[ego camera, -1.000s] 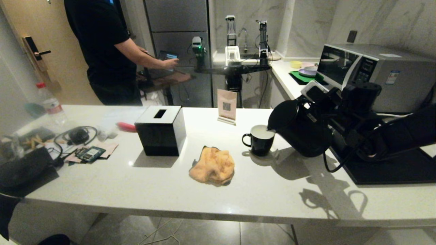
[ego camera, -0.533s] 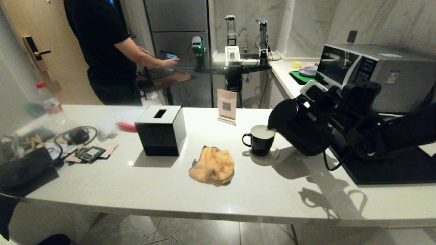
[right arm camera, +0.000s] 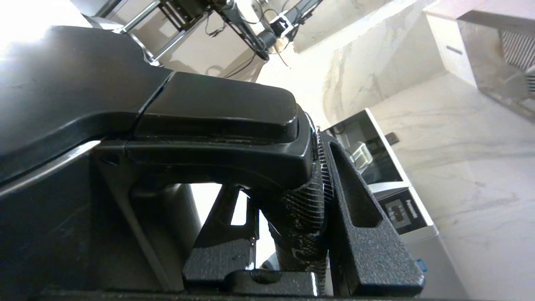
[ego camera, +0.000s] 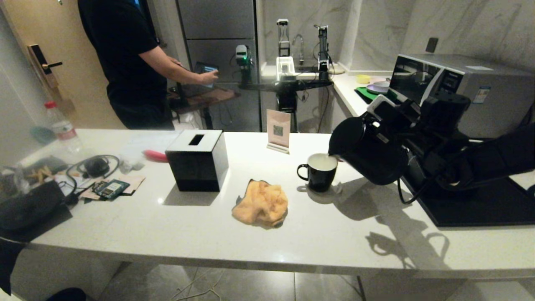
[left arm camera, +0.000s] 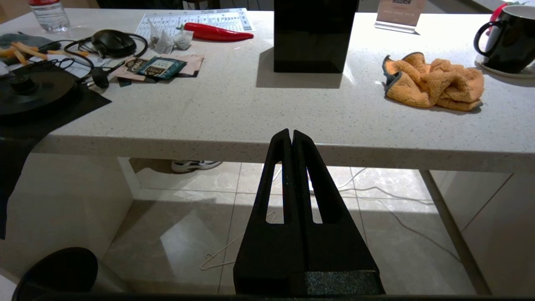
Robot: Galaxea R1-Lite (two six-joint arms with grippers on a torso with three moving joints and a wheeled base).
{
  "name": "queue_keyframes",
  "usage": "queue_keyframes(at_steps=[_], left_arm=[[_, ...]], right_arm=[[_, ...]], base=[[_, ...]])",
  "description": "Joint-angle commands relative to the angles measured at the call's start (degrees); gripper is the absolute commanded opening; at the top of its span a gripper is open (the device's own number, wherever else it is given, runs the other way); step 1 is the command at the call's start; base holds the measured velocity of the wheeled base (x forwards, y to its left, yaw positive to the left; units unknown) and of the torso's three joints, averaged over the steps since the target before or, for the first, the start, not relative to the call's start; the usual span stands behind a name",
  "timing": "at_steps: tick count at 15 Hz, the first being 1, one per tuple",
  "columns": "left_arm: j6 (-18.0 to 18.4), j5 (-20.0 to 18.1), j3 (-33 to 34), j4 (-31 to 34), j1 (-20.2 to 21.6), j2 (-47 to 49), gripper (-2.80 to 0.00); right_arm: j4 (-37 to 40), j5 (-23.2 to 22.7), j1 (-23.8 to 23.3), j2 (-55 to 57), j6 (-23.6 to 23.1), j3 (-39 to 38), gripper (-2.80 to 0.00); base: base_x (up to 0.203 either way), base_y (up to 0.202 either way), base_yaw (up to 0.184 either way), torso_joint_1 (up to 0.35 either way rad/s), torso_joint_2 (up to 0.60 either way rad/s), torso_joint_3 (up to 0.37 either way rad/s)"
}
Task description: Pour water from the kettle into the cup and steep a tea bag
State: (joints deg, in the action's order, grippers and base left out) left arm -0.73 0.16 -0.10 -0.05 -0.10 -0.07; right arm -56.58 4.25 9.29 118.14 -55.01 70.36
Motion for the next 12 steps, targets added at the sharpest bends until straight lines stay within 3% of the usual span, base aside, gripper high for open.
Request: queue_keyframes(at_steps=[1, 12], left_arm=[[-0.06, 0.02, 0.01, -0.04, 0.01, 0.07, -2.80], [-0.06, 0.02, 0.01, -0.04, 0.01, 0.07, -2.80]], right_arm=[[-0.55, 0.06, 0.03, 0.07, -0.62, 0.04, -2.80], [-0.73, -1.11, -0.24, -0.03, -2.28, -0.21, -2.80]], base=[[0.000, 0.000, 0.000, 0.000, 0.00, 0.000], [0.000, 0.000, 0.000, 0.000, 0.00, 0.000]])
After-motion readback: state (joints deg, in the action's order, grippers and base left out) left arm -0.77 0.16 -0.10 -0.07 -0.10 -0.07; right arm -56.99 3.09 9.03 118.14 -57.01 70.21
